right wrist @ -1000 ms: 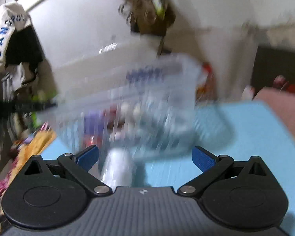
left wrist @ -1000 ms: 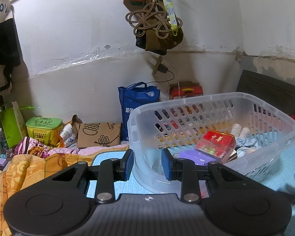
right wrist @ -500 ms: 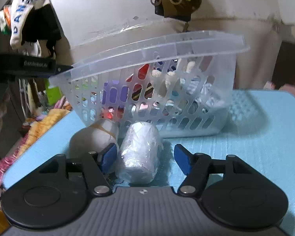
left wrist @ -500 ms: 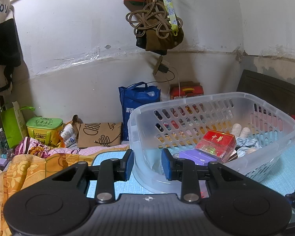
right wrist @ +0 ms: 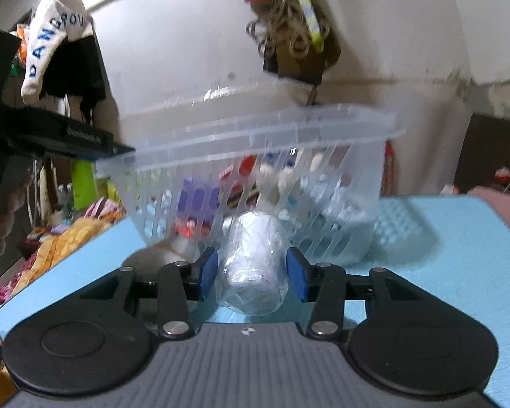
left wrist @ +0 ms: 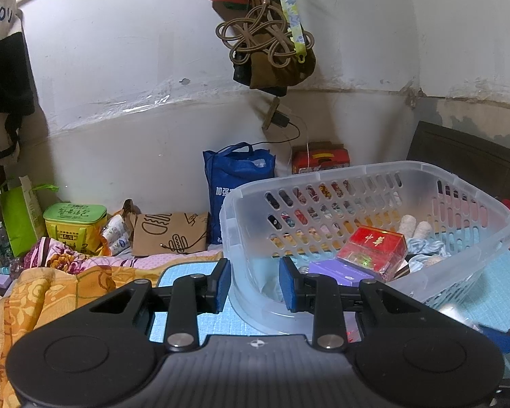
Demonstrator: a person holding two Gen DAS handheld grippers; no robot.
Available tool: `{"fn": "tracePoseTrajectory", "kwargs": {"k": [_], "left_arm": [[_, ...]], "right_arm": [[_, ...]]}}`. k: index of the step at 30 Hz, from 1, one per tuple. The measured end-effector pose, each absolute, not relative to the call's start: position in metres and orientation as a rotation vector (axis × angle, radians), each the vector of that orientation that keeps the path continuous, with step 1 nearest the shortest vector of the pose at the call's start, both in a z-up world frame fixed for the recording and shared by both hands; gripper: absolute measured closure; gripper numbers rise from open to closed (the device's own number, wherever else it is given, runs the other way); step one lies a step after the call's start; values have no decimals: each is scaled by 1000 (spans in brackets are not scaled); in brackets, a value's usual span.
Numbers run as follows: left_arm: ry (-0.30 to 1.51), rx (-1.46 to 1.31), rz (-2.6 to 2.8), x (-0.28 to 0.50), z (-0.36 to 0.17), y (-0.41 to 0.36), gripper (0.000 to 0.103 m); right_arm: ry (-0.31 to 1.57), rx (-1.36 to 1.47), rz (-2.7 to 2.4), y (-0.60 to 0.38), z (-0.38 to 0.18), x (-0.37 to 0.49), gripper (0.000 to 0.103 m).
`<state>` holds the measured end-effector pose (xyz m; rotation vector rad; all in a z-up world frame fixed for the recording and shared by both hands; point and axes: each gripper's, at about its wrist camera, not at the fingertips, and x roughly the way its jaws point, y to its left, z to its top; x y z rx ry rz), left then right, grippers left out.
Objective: Organize objects
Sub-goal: 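Carry the white roll into the white basket and release it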
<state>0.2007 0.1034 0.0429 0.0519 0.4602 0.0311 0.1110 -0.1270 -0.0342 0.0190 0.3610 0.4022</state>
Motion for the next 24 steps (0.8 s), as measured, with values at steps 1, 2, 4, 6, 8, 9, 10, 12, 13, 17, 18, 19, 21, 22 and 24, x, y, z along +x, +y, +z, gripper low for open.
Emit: {"fn": "tracePoseTrajectory", "kwargs": {"k": [1,2,4,6,8,9,10,12,13,17,18,19,21,22,24], "left_arm": [[460,52,30,201,43,103,68],[460,52,29,201,43,104,68],[460,53,29,201,43,104,68],[459,52,28,201,43,104,68],[459,54,28,201,43,104,68],[459,54,28,201,43,104,68],[460,54,28,201,43,104,68],[461,52,29,201,43,104,68],[462,53,30,201,43,103,68],[460,56,34,201,43,102,68],[460,55,34,201,43,102,68],[459,55,34,201,43,101,68],[458,55,36,200,43,101,68],[458,55,36,200,43,101,68],[457,55,37,200,43,101,68]], "right_arm": [[339,15,401,-128,-34,108,55],[316,16,391,-129,-33,104,55],[261,28,367,-134,-32,97,55],[228,43,356,-137,-32,94,55],[223,38,359,-135,-32,96,55],[223,30,360,-134,-32,97,55],[219,25,360,-133,-32,97,55],[204,25,362,-134,-31,96,55],[195,30,361,-135,-31,95,55],[164,70,359,-140,-30,90,55],[157,74,358,-141,-30,89,55],[152,76,357,-141,-29,89,55],[148,76,356,-141,-29,89,55],[146,76,356,-141,-29,90,55],[140,83,356,-142,-29,90,55]]}}
